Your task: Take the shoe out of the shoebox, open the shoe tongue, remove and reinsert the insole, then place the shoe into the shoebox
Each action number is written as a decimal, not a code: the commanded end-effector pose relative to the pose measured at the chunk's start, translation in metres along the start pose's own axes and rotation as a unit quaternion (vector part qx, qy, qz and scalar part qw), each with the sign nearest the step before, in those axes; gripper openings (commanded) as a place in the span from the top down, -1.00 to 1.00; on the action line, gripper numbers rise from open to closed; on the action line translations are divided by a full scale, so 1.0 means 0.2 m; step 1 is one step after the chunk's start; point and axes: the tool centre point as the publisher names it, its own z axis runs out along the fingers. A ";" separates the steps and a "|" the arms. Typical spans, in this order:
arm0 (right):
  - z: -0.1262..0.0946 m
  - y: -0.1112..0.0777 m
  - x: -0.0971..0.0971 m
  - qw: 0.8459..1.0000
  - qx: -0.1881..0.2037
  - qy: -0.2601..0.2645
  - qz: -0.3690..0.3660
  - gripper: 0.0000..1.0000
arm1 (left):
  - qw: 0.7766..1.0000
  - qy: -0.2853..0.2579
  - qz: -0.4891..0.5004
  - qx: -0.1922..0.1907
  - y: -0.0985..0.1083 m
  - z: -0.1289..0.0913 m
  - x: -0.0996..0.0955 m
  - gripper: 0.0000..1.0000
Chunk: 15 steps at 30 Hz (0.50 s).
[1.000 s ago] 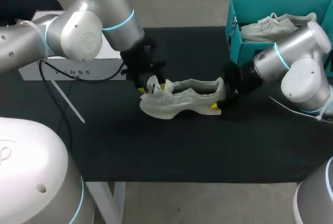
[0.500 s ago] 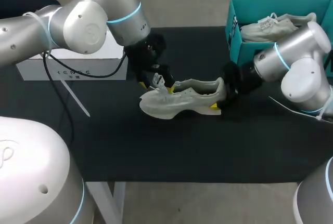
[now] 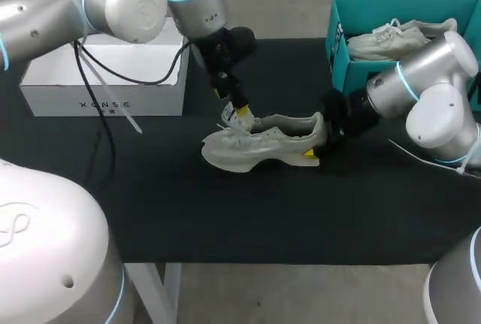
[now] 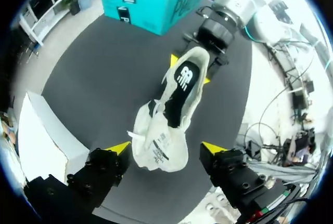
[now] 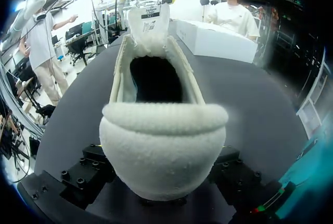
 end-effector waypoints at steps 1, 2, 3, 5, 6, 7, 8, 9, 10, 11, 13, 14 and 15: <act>0.02 -0.01 -0.01 1.000 0.000 -0.001 0.000 1.00 | 0.970 -0.029 0.198 -0.135 -0.11 -0.04 -0.03 1.00; 0.02 -0.01 -0.01 1.000 0.000 -0.001 0.000 1.00 | 0.967 -0.033 0.212 -0.137 -0.13 -0.04 -0.03 1.00; 0.02 -0.01 -0.01 1.000 0.000 -0.001 0.000 1.00 | 0.962 -0.031 0.234 -0.138 -0.16 -0.04 -0.03 1.00; 0.02 -0.01 -0.01 1.000 0.000 -0.001 0.000 1.00 | 0.953 -0.026 0.264 -0.148 -0.21 -0.03 -0.02 1.00; 0.02 -0.01 -0.01 1.000 0.000 -0.001 0.000 1.00 | 0.949 -0.026 0.275 -0.150 -0.24 -0.02 -0.01 1.00; 0.02 -0.01 -0.01 1.000 0.000 -0.001 0.000 1.00 | 0.945 -0.022 0.286 -0.155 -0.25 -0.01 -0.01 1.00; 0.02 -0.01 -0.01 1.000 0.000 -0.001 0.000 1.00 | 0.941 -0.022 0.301 -0.157 -0.27 0.01 -0.01 1.00; 0.02 -0.01 -0.01 1.000 0.000 -0.001 0.000 1.00 | 0.938 -0.020 0.309 -0.159 -0.28 0.02 0.00 1.00; 0.02 -0.01 -0.01 1.000 0.000 -0.001 0.000 1.00 | 0.934 -0.021 0.317 -0.161 -0.29 0.03 0.00 1.00; 0.02 -0.01 -0.01 1.000 0.000 -0.001 0.000 1.00 | 0.931 -0.020 0.325 -0.162 -0.30 0.04 0.01 1.00; 0.02 -0.01 -0.01 1.000 0.000 -0.001 0.000 1.00 | 0.930 -0.022 0.329 -0.161 -0.32 0.06 0.02 1.00; 0.02 -0.01 -0.01 1.000 0.000 -0.001 0.000 1.00 | 0.930 -0.023 0.330 -0.161 -0.33 0.07 0.04 1.00; 0.02 -0.01 -0.01 1.000 0.000 -0.001 0.000 1.00 | 0.932 -0.027 0.327 -0.153 -0.34 0.07 0.04 1.00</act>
